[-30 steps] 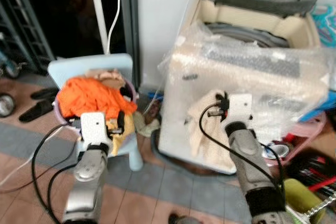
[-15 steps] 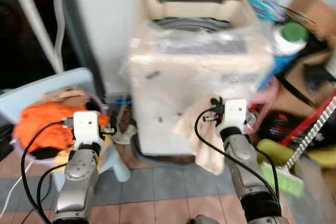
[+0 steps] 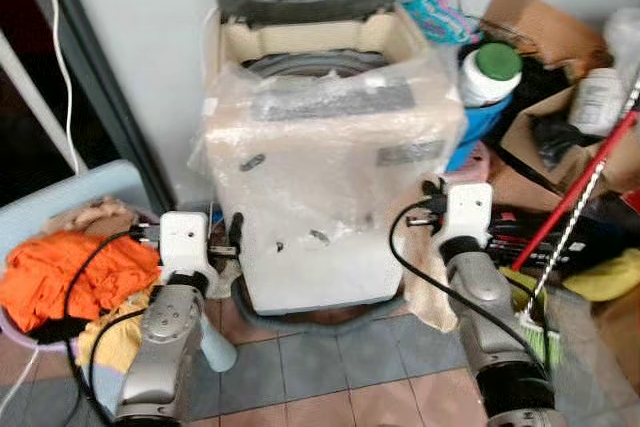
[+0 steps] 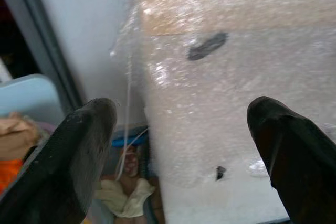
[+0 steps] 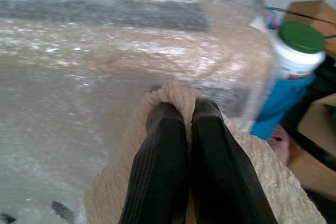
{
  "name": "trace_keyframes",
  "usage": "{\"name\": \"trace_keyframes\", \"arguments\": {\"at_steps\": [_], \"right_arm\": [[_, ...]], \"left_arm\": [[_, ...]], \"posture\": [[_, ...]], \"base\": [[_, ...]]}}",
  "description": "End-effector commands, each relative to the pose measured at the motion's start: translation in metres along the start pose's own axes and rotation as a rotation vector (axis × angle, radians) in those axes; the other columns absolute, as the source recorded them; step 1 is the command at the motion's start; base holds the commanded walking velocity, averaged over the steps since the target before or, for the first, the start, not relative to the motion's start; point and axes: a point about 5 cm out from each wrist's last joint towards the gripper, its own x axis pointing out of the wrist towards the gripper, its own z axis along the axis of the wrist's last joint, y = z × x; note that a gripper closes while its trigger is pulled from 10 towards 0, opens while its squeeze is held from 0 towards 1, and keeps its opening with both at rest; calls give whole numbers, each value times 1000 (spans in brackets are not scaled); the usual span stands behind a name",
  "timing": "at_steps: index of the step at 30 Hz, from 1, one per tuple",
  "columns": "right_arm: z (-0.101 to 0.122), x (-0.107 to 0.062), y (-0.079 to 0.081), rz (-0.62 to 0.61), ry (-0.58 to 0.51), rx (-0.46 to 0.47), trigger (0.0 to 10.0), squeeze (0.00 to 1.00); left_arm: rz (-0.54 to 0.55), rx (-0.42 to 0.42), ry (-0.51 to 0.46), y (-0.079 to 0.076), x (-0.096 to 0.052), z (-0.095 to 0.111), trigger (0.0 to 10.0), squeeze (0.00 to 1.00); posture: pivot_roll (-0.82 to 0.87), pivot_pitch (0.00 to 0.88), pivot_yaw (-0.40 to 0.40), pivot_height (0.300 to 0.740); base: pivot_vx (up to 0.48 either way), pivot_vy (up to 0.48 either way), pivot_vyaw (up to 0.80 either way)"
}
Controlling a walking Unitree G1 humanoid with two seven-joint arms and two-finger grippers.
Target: Clothes washing
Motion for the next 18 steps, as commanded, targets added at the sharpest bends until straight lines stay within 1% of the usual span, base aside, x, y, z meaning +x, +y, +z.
{"name": "trace_keyframes", "arguments": {"at_steps": [1, 2, 11, 16, 18], "right_arm": [[13, 5, 10, 51, -59, -6, 10000, 0], [13, 6, 11, 55, -61, -8, 10000, 0], [15, 6, 15, 84, -72, -11, 10000, 0], [15, 5, 17, 98, -72, -11, 10000, 0], [18, 5, 20, 127, -92, -16, 10000, 0]], "left_arm": [[10, 0, -4, 4, 1, 3, 10000, 0], [10, -1, -8, 4, 1, 3, 10000, 0], [32, 0, -5, 5, 0, 3, 10000, 0], [54, -12, -11, 8, 1, 4, 10000, 0], [69, -24, -12, 10, 1, 4, 10000, 0]], "posture": [[-21, 5, 41, 740], [-21, 5, 41, 740], [-21, 9, 39, 740], [-22, 8, 39, 740], [-23, 6, 41, 740]], "base": [[0, 0, 0], [0, 0, 0], [0, -443, 0], [0, 0, 0], [0, 0, 0]]}}
